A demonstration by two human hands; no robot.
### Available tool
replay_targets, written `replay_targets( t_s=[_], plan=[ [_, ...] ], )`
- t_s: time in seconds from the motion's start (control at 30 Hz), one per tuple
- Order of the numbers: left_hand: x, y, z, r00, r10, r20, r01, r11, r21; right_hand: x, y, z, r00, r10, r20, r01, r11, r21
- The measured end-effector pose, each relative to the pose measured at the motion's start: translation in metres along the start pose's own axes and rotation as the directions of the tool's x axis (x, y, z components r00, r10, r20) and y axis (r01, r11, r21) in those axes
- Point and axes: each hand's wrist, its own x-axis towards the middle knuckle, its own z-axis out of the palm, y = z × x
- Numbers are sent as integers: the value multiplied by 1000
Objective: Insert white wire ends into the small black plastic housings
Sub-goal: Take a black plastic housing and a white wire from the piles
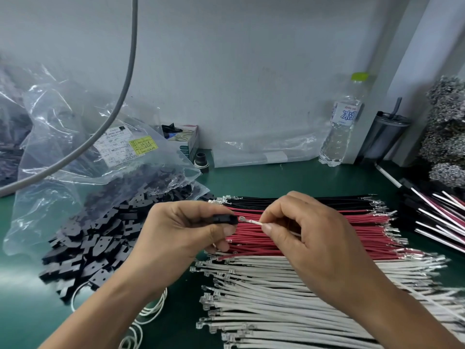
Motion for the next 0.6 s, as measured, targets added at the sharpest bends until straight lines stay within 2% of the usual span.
replay_targets(
  t_s=[0.17,0.43,0.6],
  plan=[
    [-1,3,0,1000,-10,4,10,1000,-10,-2,-2,4,994,-101,-37,99,993,-61],
    [0,2,0,1000,-25,2,25,1000,-6,0,5,5,985,-157,-74,159,987,11],
    [0,2,-1,1000,-11,12,11,1000,2,0,5,3,977,-197,-86,193,980,-53]
  ],
)
